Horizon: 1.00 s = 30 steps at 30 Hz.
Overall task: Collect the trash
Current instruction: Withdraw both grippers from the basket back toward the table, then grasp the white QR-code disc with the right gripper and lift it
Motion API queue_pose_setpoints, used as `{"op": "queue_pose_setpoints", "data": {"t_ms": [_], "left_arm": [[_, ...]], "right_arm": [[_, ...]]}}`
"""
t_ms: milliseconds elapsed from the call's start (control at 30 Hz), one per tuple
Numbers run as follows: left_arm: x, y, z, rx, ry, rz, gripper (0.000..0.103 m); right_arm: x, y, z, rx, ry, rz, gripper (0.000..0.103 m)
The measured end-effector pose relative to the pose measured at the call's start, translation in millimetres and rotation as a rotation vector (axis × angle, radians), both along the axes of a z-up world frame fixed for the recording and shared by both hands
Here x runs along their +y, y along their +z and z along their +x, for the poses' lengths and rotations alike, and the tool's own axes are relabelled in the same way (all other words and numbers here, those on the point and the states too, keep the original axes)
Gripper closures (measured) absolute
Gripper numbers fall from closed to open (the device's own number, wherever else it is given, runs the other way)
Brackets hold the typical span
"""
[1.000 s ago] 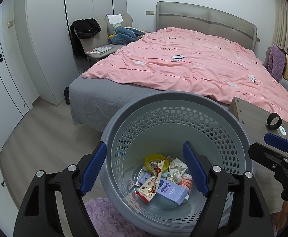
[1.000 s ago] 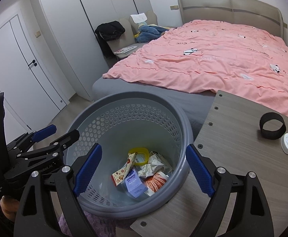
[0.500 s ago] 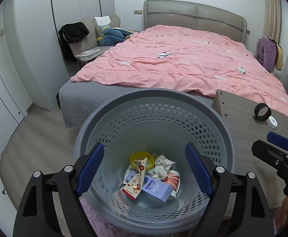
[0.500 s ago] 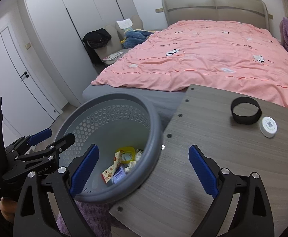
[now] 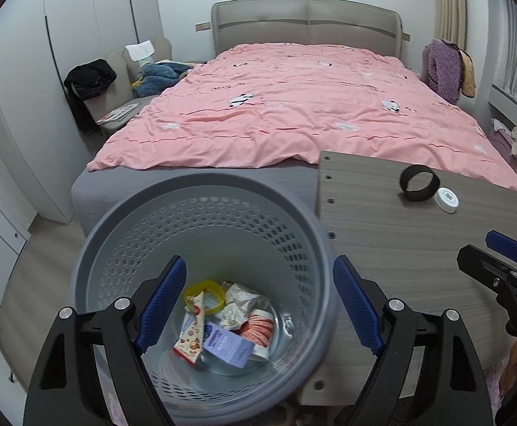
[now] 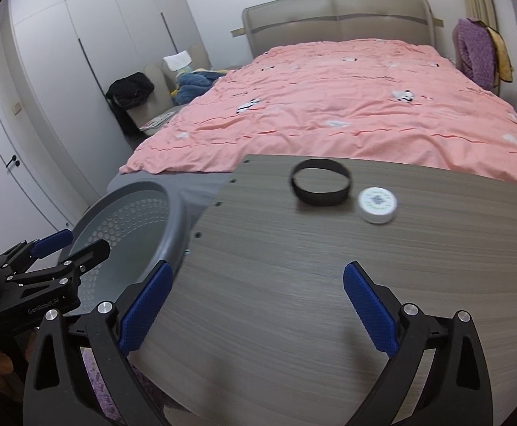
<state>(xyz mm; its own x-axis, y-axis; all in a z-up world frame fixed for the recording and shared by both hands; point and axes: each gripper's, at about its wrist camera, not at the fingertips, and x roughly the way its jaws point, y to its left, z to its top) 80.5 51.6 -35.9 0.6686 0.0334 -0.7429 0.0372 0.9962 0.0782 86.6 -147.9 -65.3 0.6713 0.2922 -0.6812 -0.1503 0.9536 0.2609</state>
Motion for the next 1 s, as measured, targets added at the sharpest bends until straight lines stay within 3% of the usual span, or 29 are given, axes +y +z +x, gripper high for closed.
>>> {"op": "queue_pose_setpoints", "data": {"t_ms": [333,633,1000], "left_arm": [[-53,-4,16,0.018,-0.077,0.005,0.022],[-75,-7,38,0.033,-0.105,0.002,0.022],[-86,-11,54,0.04,-0.114,0.005,0.022]], "right_arm": [[-55,-5,18,-0.004,-0.085,-0.072,0.008],[-69,-18,58,0.021,-0.095,-0.131,0.008],[-64,-36,91,0.076,-0.063,-0.192,0.027]]}}
